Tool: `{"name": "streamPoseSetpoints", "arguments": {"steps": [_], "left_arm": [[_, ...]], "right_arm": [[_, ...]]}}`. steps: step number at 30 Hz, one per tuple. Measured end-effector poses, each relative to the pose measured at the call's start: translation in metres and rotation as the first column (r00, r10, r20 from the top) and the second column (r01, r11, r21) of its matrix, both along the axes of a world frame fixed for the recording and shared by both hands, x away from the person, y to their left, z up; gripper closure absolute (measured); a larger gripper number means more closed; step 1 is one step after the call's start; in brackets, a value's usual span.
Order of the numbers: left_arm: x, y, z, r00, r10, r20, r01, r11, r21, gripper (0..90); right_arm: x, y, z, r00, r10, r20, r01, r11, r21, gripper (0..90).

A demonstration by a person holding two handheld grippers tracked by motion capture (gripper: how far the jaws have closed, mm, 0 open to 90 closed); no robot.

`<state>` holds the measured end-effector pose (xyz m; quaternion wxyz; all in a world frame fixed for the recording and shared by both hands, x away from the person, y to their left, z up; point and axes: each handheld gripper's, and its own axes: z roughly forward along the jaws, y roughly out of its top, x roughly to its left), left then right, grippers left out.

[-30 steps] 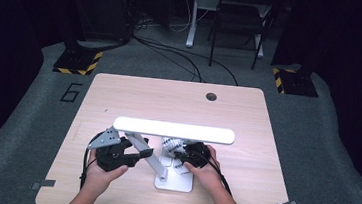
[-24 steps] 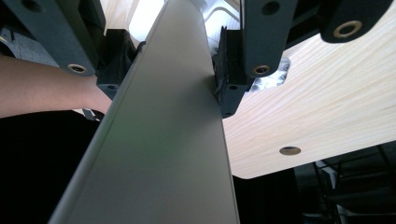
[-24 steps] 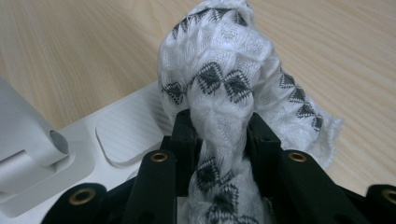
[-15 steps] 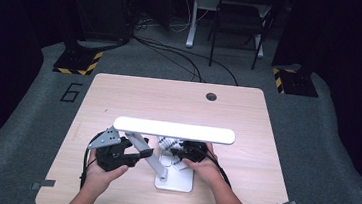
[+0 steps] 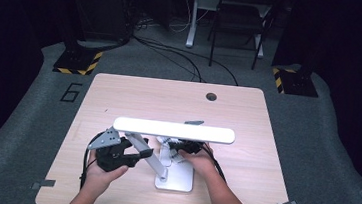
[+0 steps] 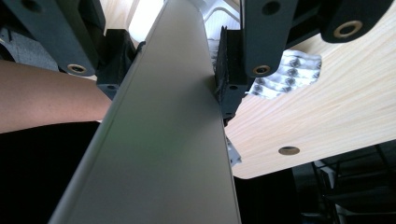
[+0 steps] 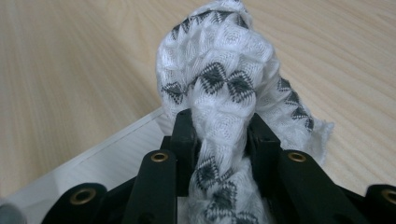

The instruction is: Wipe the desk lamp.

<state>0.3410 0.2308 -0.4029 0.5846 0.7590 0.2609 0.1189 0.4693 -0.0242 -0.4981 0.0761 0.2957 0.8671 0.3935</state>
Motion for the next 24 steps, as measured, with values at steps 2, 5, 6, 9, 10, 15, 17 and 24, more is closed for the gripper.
{"name": "streamPoseSetpoints", "arguments": {"steps": [2,5,6,9,10,15,17,24], "left_arm": [[0.0,0.0,0.0,1.0,0.004,0.001,-0.004,1.0,0.002,56.4],[0.0,0.0,0.0,1.0,-0.001,0.001,0.001,1.0,-0.001,56.4],[0.0,0.0,0.0,1.0,-0.001,0.001,0.001,1.0,-0.001,56.3],[0.0,0.0,0.0,1.0,0.006,0.001,-0.006,1.0,0.003,56.4],[-0.001,0.0,0.0,0.9999,0.013,0.004,-0.013,0.9999,0.007,56.4],[-0.002,-0.001,0.0,0.9998,0.02,0.001,-0.02,0.9998,0.004,56.5],[-0.002,-0.001,0.0,0.9998,0.02,0.005,-0.02,0.9998,0.006,56.5],[-0.002,-0.001,0.0,0.9997,0.023,0.004,-0.023,0.9997,0.008,56.6]], "right_arm": [[0.002,0.006,0.001,0.9998,0.008,0.017,-0.008,0.9995,-0.031,69.2],[0.007,0.007,0.001,0.9999,0.011,0.006,-0.011,0.9996,-0.026,69.3],[0.007,0.007,0.001,0.9999,0.011,0.006,-0.011,0.9996,-0.026,69.3],[0.013,0.005,0.0,0.9994,0.012,-0.033,-0.012,0.9998,-0.013,69.1],[0.014,0.006,0.0,0.9996,0.007,-0.028,-0.007,1.0,-0.006,69.1],[0.016,0.011,0.001,1.0,0.006,-0.007,-0.006,0.9994,-0.035,69.0],[0.016,0.009,0.001,0.9999,-0.003,-0.016,0.002,0.9995,-0.033,68.9],[0.018,-0.006,0.001,0.9998,-0.019,-0.011,0.018,0.9962,-0.085,69.0]]}}
